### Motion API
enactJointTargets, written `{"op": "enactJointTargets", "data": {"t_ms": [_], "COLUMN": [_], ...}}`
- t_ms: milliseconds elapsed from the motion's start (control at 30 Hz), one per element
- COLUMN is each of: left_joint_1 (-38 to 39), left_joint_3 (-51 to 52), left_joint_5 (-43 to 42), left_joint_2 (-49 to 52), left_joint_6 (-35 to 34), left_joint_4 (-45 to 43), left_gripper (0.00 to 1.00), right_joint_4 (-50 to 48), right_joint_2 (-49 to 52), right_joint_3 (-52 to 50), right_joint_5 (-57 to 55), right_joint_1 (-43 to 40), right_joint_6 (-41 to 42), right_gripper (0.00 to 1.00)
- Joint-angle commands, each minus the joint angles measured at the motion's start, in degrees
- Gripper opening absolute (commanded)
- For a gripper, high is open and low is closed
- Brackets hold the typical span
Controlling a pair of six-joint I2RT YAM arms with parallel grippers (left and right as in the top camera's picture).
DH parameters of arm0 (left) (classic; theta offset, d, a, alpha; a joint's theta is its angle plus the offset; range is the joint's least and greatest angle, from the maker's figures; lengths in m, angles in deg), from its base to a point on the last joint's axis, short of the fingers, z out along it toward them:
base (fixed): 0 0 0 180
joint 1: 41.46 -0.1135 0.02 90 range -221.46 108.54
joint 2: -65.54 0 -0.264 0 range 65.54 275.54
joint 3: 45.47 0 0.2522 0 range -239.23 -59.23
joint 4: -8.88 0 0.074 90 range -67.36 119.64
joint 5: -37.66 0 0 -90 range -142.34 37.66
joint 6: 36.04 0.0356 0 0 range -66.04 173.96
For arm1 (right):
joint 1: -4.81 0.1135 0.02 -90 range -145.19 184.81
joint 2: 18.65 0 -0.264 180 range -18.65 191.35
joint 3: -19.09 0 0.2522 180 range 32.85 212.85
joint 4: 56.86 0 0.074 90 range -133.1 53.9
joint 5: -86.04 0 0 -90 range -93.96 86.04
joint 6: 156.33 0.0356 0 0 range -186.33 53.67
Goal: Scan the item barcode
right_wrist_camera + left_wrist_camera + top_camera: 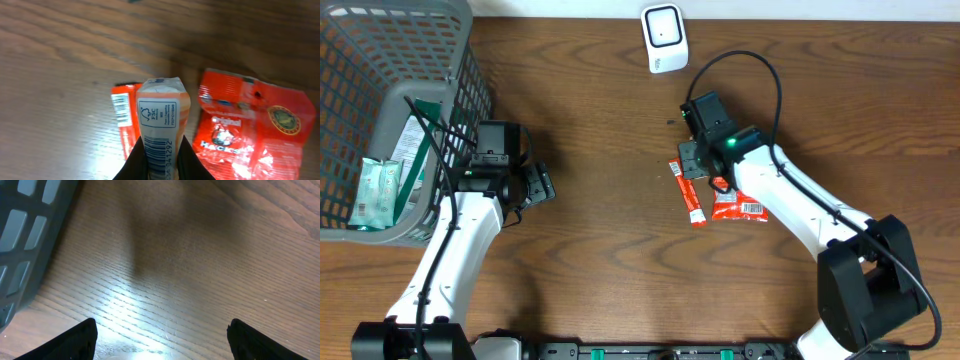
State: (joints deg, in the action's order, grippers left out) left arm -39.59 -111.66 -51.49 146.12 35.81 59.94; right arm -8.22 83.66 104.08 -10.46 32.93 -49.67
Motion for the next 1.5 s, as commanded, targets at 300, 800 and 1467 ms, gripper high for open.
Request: {"op": "enactJointTargets", "data": {"t_ms": [300,800,1467], "left_joint_1": [-0.46,-0.46,-0.46], "left_joint_3": [0.68,0.68,0.68], "left_joint_5": [0.92,0.92,0.9], "left_joint_2": [0.68,0.68,0.68], "left_joint_6": [-0.13,-0.13,-0.13], "left_joint_4": [0.17,0.17,0.17], "left_gripper": [0.84,0.84,0.84], "right_joint_4": [0.46,-3.34,-0.31], "right_joint_2": [2.84,2.84,-5.7], "right_joint_3": [-1.97,-5.68,0.02], "right_joint_5": [-0.52,-0.5,-0.55], "right_joint_1": [-0.7,-0.37,-6.62], "right_joint_6": [3.28,4.11,4.07], "right_gripper": [0.09,0.34,0.68]}}
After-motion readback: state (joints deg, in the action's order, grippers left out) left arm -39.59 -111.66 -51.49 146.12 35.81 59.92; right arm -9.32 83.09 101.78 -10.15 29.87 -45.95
